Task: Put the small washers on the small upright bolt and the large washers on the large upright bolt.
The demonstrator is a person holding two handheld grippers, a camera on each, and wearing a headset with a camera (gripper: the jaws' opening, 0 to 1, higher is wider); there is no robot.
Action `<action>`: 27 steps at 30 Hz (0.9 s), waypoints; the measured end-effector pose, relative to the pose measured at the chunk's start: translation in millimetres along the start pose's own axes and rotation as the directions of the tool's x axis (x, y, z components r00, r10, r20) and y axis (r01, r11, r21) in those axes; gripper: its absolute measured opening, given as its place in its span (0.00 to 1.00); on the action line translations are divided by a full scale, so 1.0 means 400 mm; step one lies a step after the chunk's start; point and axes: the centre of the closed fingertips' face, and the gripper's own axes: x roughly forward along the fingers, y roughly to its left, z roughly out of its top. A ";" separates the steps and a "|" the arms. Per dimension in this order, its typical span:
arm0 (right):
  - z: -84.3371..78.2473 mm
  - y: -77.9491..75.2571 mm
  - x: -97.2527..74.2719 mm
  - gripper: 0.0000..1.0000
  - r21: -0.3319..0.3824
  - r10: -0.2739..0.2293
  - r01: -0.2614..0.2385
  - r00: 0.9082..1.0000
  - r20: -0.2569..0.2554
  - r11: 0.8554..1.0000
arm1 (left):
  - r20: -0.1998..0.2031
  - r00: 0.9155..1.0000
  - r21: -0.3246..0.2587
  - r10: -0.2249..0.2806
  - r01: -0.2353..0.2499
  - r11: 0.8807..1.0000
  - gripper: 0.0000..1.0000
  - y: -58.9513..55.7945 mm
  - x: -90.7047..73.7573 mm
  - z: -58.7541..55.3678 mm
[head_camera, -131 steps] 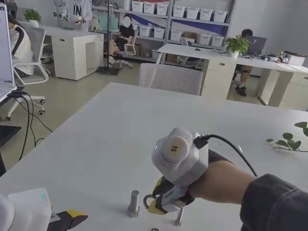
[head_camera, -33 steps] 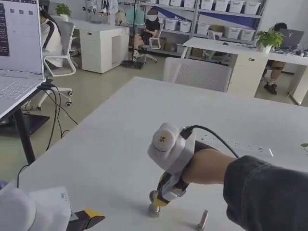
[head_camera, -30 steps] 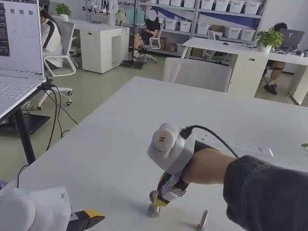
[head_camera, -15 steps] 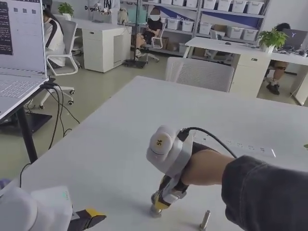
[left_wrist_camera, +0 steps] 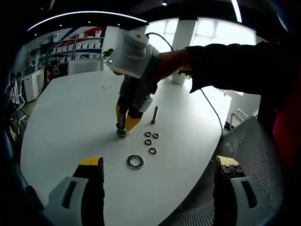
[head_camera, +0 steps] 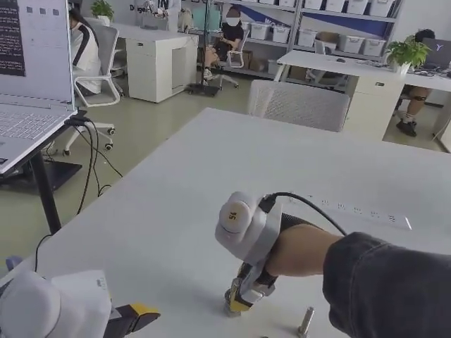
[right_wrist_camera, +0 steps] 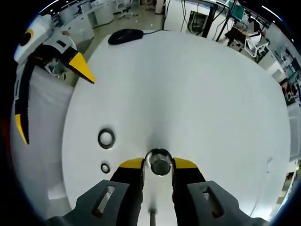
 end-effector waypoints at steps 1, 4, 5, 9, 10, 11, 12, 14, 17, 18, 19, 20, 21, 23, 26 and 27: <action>0.000 0.000 0.004 0.23 -0.001 0.002 -0.002 1.000 -0.003 1.000 | 0.000 1.000 0.000 0.000 0.000 1.000 0.98 0.000 0.000 0.000; 0.000 0.001 0.008 0.23 -0.009 0.002 -0.002 1.000 -0.012 1.000 | 0.000 1.000 -0.001 0.002 -0.002 1.000 0.98 0.000 0.000 0.000; -0.001 0.001 0.013 0.23 -0.008 0.004 -0.004 1.000 -0.016 1.000 | 0.001 1.000 -0.003 0.001 -0.001 1.000 0.98 0.000 0.000 -0.001; 0.000 0.001 0.020 0.23 -0.005 0.011 -0.011 1.000 -0.020 1.000 | 0.001 1.000 -0.004 0.001 -0.001 1.000 0.98 -0.001 0.001 -0.001; 0.000 0.002 0.021 0.23 -0.007 0.013 -0.014 1.000 -0.023 1.000 | 0.001 1.000 -0.004 0.002 -0.002 1.000 0.98 -0.001 0.001 -0.001; 0.001 0.002 0.021 0.23 -0.009 0.012 -0.012 1.000 -0.024 1.000 | 0.000 1.000 -0.004 0.003 -0.003 1.000 0.98 0.000 0.001 -0.002; 0.002 0.002 0.021 0.23 -0.009 0.012 -0.012 1.000 -0.024 1.000 | 0.002 1.000 -0.006 0.001 -0.001 1.000 0.98 -0.001 0.001 -0.001; 0.003 0.000 0.021 0.23 -0.005 0.016 -0.016 1.000 -0.025 1.000 | -0.001 1.000 -0.004 0.002 -0.002 1.000 0.98 0.000 0.001 -0.003; 0.003 0.000 0.022 0.23 0.000 0.019 -0.019 0.999 -0.026 1.000 | 0.001 1.000 -0.006 0.000 0.000 1.000 0.98 -0.001 0.001 -0.002; 0.001 0.001 0.020 0.23 -0.001 0.019 -0.019 0.999 -0.026 1.000 | 0.001 1.000 -0.006 0.003 -0.003 1.000 0.98 0.001 0.001 -0.002; 0.002 0.001 0.019 0.23 0.002 0.020 -0.020 1.000 -0.024 1.000 | 0.001 1.000 -0.008 0.002 -0.002 1.000 0.98 0.000 0.001 -0.003; 0.002 0.001 0.018 0.23 0.003 0.021 -0.021 0.999 -0.025 1.000 | 0.001 1.000 -0.008 0.001 -0.001 1.000 0.98 -0.001 0.002 -0.003; 0.003 0.001 0.018 0.23 0.003 0.021 -0.021 0.999 -0.024 1.000 | 0.001 1.000 -0.006 0.003 -0.003 1.000 0.98 0.000 0.002 -0.002; 0.002 0.002 0.018 0.23 0.006 0.023 -0.023 0.999 -0.023 1.000 | 0.000 1.000 -0.009 0.000 0.000 1.000 0.98 -0.001 0.002 -0.003; 0.001 0.003 0.018 0.24 0.015 0.023 -0.023 1.000 -0.018 1.000 | 0.000 1.000 -0.008 0.000 0.000 1.000 0.98 0.000 0.002 -0.003; 0.001 0.006 0.019 0.24 0.018 0.029 -0.028 0.999 -0.019 0.999 | -0.001 1.000 -0.007 0.000 0.000 1.000 0.98 -0.001 0.002 -0.004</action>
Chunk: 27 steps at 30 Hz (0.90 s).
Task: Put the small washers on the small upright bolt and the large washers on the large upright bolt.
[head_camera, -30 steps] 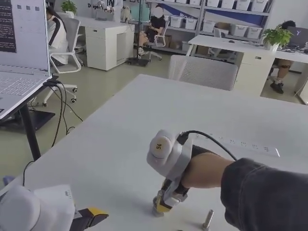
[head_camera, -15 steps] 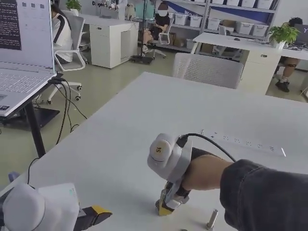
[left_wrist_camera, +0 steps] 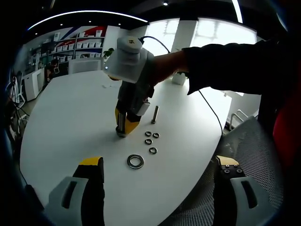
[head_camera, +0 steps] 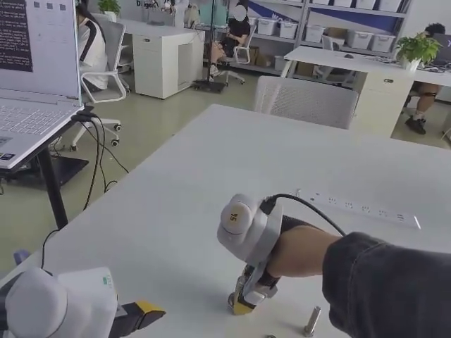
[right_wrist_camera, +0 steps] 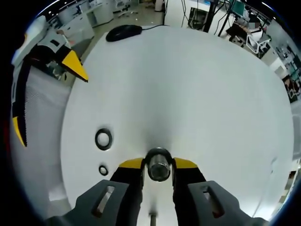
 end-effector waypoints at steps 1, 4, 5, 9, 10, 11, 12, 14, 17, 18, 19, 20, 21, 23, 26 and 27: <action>0.000 0.002 0.000 0.24 0.000 0.003 -0.003 1.000 -0.001 1.000 | 0.000 1.000 0.001 0.001 -0.001 1.000 0.98 0.000 0.000 0.000; 0.002 0.001 0.000 0.25 0.006 -0.003 0.003 1.000 0.015 1.000 | 0.001 1.000 0.001 0.001 -0.001 1.000 0.98 0.000 -0.001 0.001; 0.001 0.003 0.000 0.25 0.008 0.000 0.000 1.000 0.012 1.000 | 0.002 1.000 0.000 0.000 0.000 1.000 0.98 0.000 -0.001 0.001; -0.002 0.007 -0.003 0.29 0.003 0.007 -0.007 1.000 0.019 1.000 | 0.001 1.000 0.000 0.000 0.000 1.000 0.98 -0.001 0.000 0.000; -0.003 0.006 -0.004 0.31 0.008 0.003 -0.003 1.000 0.022 1.000 | 0.000 1.000 0.001 0.000 0.000 1.000 0.98 -0.001 0.000 0.000; -0.005 0.005 -0.005 0.31 0.007 0.002 -0.002 1.000 0.020 1.000 | -0.001 1.000 0.002 -0.001 0.001 1.000 0.98 -0.002 0.000 0.000; -0.005 0.005 -0.005 0.31 0.007 0.001 -0.001 1.000 0.019 1.000 | 0.000 1.000 0.003 0.000 0.000 1.000 0.98 -0.002 0.000 0.000; -0.008 0.003 -0.010 0.31 0.009 -0.003 0.003 1.000 0.025 1.000 | -0.002 1.000 0.003 -0.001 0.001 1.000 0.98 -0.002 -0.001 0.000; -0.003 0.003 -0.021 0.34 0.016 -0.005 0.004 0.999 0.050 1.000 | -0.001 1.000 0.004 -0.001 0.001 1.000 0.98 -0.003 -0.001 0.000; -0.003 0.002 -0.024 0.36 0.024 -0.005 0.004 0.998 0.056 1.000 | -0.001 1.000 0.006 -0.001 0.001 1.000 0.98 -0.003 -0.001 0.001; -0.005 0.003 -0.025 0.36 0.025 -0.002 0.000 0.999 0.053 1.000 | -0.002 1.000 0.007 -0.002 0.002 1.000 0.98 -0.004 0.000 0.001; -0.006 0.000 -0.028 0.36 0.024 -0.009 0.007 0.998 0.058 1.000 | -0.002 1.000 0.007 -0.003 0.003 1.000 0.98 -0.005 0.000 0.001; -0.007 -0.001 -0.031 0.37 0.027 -0.009 0.007 0.998 0.063 1.000 | -0.001 1.000 0.008 -0.002 0.002 1.000 0.98 -0.004 0.000 0.002; -0.010 -0.002 -0.037 0.37 0.036 -0.010 0.008 0.998 0.070 0.999 | -0.001 1.000 0.008 -0.003 0.003 1.000 0.98 -0.004 0.000 0.003; -0.012 -0.004 -0.052 0.38 0.047 -0.017 0.013 0.996 0.091 0.999 | 0.001 1.000 0.009 -0.002 0.002 1.000 0.98 -0.003 -0.001 0.004; -0.013 -0.005 -0.056 0.39 0.048 -0.022 0.018 0.995 0.092 0.999 | 0.002 1.000 0.010 -0.001 0.001 1.000 0.98 -0.003 -0.001 0.004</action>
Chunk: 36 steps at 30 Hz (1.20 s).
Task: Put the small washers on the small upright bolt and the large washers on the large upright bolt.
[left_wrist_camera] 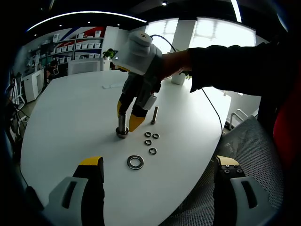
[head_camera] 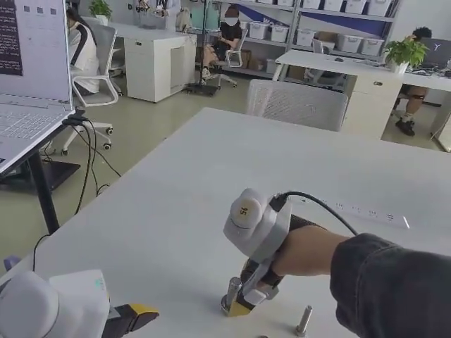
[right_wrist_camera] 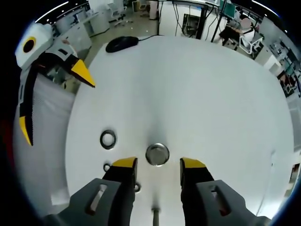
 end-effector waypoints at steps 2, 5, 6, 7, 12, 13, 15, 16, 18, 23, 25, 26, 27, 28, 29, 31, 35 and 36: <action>0.000 -0.004 -0.014 0.39 0.002 -0.013 0.013 1.000 0.009 1.000 | 0.001 1.000 0.001 0.000 0.000 1.000 0.98 0.000 0.000 0.000; 0.004 -0.007 -0.029 0.39 0.005 -0.026 0.025 0.999 0.029 1.000 | 0.001 1.000 0.002 -0.002 0.002 1.000 0.98 0.000 0.001 0.000; 0.005 -0.007 -0.038 0.39 0.005 -0.032 0.032 0.999 0.037 0.999 | -0.001 1.000 0.004 -0.002 0.002 1.000 0.98 0.000 0.001 0.000; 0.004 -0.006 -0.042 0.39 0.005 -0.036 0.036 0.999 0.041 0.999 | 0.000 1.000 0.004 -0.003 0.003 1.000 0.98 -0.001 0.001 0.000; 0.005 -0.008 -0.061 0.40 0.010 -0.054 0.053 0.997 0.063 0.999 | 0.001 1.000 0.006 -0.004 0.004 1.000 0.98 -0.001 0.001 0.002; 0.005 -0.009 -0.067 0.40 0.012 -0.060 0.059 0.996 0.069 0.998 | 0.001 1.000 0.008 -0.003 0.003 1.000 0.98 -0.001 0.001 0.002; 0.003 -0.005 -0.074 0.40 0.012 -0.064 0.064 0.995 0.074 0.998 | 0.001 1.000 0.008 -0.004 0.004 1.000 0.98 -0.002 0.001 0.003; 0.004 -0.003 -0.077 0.40 0.011 -0.068 0.067 0.995 0.079 0.998 | 0.001 1.000 0.009 -0.004 0.004 1.000 0.98 -0.002 0.001 0.003; 0.002 0.001 -0.087 0.40 0.011 -0.074 0.073 0.994 0.084 0.997 | 0.001 1.000 0.009 -0.006 0.006 1.000 0.98 -0.002 0.001 0.004; -0.005 0.005 -0.106 0.41 0.023 -0.091 0.089 0.990 0.107 0.996 | 0.002 1.000 0.011 -0.006 0.006 1.000 0.98 -0.002 0.002 0.007; -0.008 0.008 -0.115 0.41 0.028 -0.099 0.096 0.988 0.116 0.995 | 0.001 1.000 0.012 -0.007 0.007 1.000 0.98 -0.002 0.003 0.007; -0.010 0.011 -0.121 0.41 0.030 -0.100 0.097 0.988 0.119 0.995 | 0.001 1.000 0.013 -0.008 0.008 1.000 0.98 -0.003 0.003 0.007; -0.012 0.012 -0.123 0.41 0.031 -0.102 0.098 0.987 0.121 0.995 | 0.001 1.000 0.012 -0.009 0.009 1.000 0.98 -0.003 0.003 0.007; -0.013 0.013 -0.127 0.41 0.031 -0.108 0.105 0.986 0.124 0.994 | 0.002 1.000 0.015 -0.008 0.008 1.000 0.98 -0.002 0.004 0.008; -0.015 0.016 -0.131 0.41 0.030 -0.110 0.107 0.986 0.127 0.994 | 0.001 1.000 0.015 -0.009 0.009 1.000 0.98 -0.002 0.004 0.008; -0.014 0.022 -0.139 0.41 0.032 -0.111 0.108 0.984 0.138 0.994 | 0.003 1.000 0.017 -0.010 0.009 1.000 0.98 -0.003 0.004 0.010; -0.014 0.042 -0.154 0.41 0.032 -0.113 0.109 0.982 0.154 0.994 | 0.003 1.000 0.019 -0.011 0.011 1.000 0.98 -0.003 0.005 0.010; -0.013 0.046 -0.157 0.41 0.030 -0.114 0.110 0.981 0.159 0.993 | 0.003 1.000 0.018 -0.013 0.013 1.000 0.98 -0.004 0.005 0.011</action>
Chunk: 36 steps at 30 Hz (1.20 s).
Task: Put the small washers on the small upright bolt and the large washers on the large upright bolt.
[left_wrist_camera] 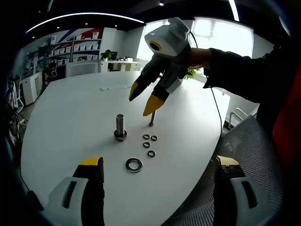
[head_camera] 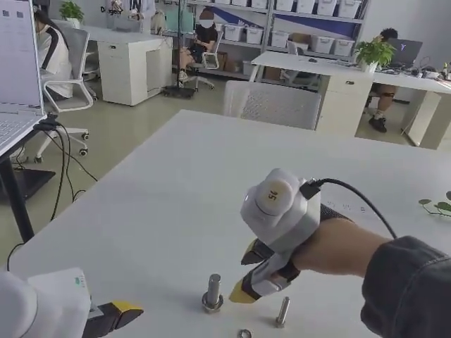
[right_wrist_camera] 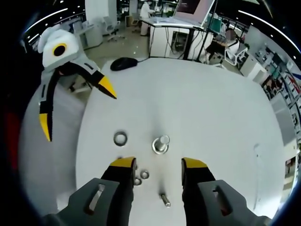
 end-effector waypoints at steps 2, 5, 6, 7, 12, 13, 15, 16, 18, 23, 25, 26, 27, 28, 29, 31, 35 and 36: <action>0.001 0.011 -0.007 0.41 -0.004 -0.002 0.002 1.000 0.006 1.000 | -0.002 1.000 0.003 0.000 0.000 1.000 0.98 -0.001 0.000 0.000; -0.002 0.027 -0.013 0.41 -0.005 -0.001 0.001 1.000 0.013 1.000 | -0.004 1.000 0.005 -0.001 0.001 1.000 0.98 -0.002 0.000 0.000; -0.004 0.035 -0.015 0.41 -0.006 0.002 -0.002 1.000 0.014 1.000 | -0.002 1.000 0.007 -0.001 0.001 1.000 0.98 -0.003 0.001 0.002; -0.005 0.040 -0.015 0.41 -0.008 0.003 -0.003 1.000 0.014 1.000 | -0.002 1.000 0.007 -0.001 0.001 1.000 0.98 -0.004 0.001 0.002; -0.005 0.079 -0.014 0.41 -0.014 0.026 -0.025 0.999 0.019 1.000 | -0.005 1.000 0.009 -0.002 0.002 1.000 0.98 -0.005 0.001 0.000; -0.004 0.087 -0.014 0.41 -0.019 0.029 -0.029 0.999 0.020 0.999 | -0.005 1.000 0.008 -0.004 0.004 1.000 0.98 -0.005 0.001 0.000; 0.002 0.108 -0.006 0.41 -0.030 0.047 -0.047 0.999 0.019 0.998 | -0.004 1.000 0.009 -0.003 0.003 1.000 0.98 -0.004 0.000 0.000; 0.005 0.118 0.000 0.41 -0.039 0.056 -0.055 0.998 0.015 0.998 | -0.004 1.000 0.008 -0.003 0.003 1.000 0.98 -0.005 0.000 0.000; 0.010 0.131 0.009 0.41 -0.054 0.065 -0.065 0.998 0.008 0.996 | -0.004 1.000 0.009 -0.003 0.003 1.000 0.98 -0.005 0.000 0.000; 0.022 0.163 0.034 0.41 -0.082 0.098 -0.098 0.995 -0.007 0.992 | -0.002 1.000 0.009 -0.003 0.003 1.000 0.98 -0.007 -0.001 0.000; 0.025 0.173 0.046 0.41 -0.095 0.107 -0.108 0.994 -0.017 0.990 | -0.001 1.000 0.010 -0.002 0.002 1.000 0.98 -0.005 -0.002 0.000; 0.026 0.175 0.051 0.41 -0.097 0.111 -0.113 0.994 -0.019 0.989 | -0.001 1.000 0.009 -0.001 0.001 1.000 0.98 -0.006 -0.002 0.001; 0.029 0.179 0.056 0.41 -0.098 0.117 -0.119 0.993 -0.020 0.988 | 0.000 1.000 0.010 0.000 0.000 1.000 0.98 -0.006 -0.003 0.001; 0.031 0.180 0.060 0.41 -0.100 0.119 -0.121 0.993 -0.020 0.988 | -0.001 1.000 0.009 0.000 0.000 1.000 0.98 -0.007 -0.003 0.000; 0.033 0.181 0.064 0.41 -0.101 0.121 -0.123 0.992 -0.021 0.987 | 0.000 1.000 0.010 0.001 -0.001 1.000 0.98 -0.007 -0.003 0.000; 0.039 0.185 0.074 0.41 -0.102 0.132 -0.134 0.991 -0.018 0.986 | -0.001 1.000 0.009 0.000 0.000 1.000 0.98 -0.008 -0.004 0.000; 0.041 0.193 0.101 0.41 -0.105 0.150 -0.153 0.988 -0.033 0.983 | 0.002 1.000 0.011 0.005 -0.005 1.000 0.98 -0.007 -0.006 0.000; 0.044 0.196 0.109 0.41 -0.102 0.158 -0.161 0.987 -0.033 0.982 | -0.001 1.000 0.009 0.004 -0.004 1.000 0.98 -0.007 -0.006 0.000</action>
